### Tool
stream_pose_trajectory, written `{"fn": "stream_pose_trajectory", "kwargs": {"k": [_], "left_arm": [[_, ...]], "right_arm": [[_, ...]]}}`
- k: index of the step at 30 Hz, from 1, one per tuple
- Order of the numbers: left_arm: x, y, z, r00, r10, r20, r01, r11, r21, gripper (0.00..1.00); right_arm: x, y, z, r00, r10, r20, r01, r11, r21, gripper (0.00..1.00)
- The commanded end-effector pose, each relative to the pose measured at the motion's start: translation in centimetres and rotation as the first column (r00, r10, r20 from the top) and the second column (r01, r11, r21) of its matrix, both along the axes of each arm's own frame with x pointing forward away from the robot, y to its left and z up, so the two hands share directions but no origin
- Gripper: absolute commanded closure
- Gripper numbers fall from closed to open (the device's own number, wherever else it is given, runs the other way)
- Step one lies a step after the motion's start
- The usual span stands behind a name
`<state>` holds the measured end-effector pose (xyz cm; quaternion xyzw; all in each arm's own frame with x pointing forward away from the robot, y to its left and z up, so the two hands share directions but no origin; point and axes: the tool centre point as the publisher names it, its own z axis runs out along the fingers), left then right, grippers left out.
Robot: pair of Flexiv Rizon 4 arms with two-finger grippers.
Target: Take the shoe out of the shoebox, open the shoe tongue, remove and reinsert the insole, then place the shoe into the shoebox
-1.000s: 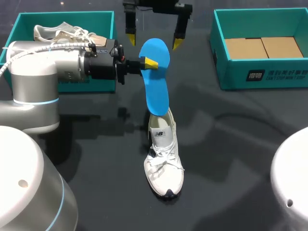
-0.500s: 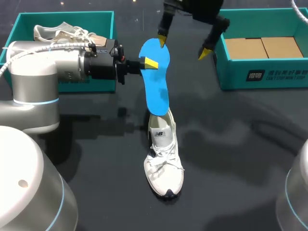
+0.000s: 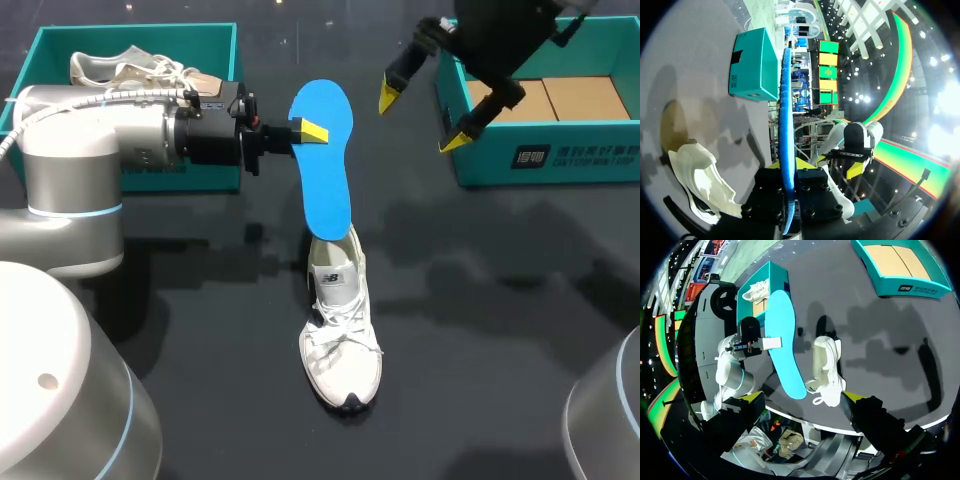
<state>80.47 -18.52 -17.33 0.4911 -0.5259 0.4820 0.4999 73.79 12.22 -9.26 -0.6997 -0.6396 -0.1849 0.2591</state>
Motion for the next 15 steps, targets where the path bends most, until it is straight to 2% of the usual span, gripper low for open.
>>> {"fn": "stream_pose_trajectory", "kwargs": {"k": [1,5,15], "left_arm": [[-0.1,0.0,-0.1,1.000,0.001,0.000,-0.001,1.000,0.000,1.00],[-0.1,0.0,-0.1,1.000,0.001,0.000,-0.001,1.000,0.000,1.00],[-0.1,0.0,-0.1,1.000,0.001,0.000,-0.001,1.000,0.000,1.00]], "right_arm": [[-0.4,-0.4,-1.0,0.998,-0.064,0.016,0.050,0.886,0.461,0.00],[-0.3,-0.3,-1.5,0.998,-0.065,0.021,0.044,0.854,0.519,0.00],[0.2,0.3,-2.2,0.995,-0.100,0.001,0.081,0.809,0.582,0.00]]}}
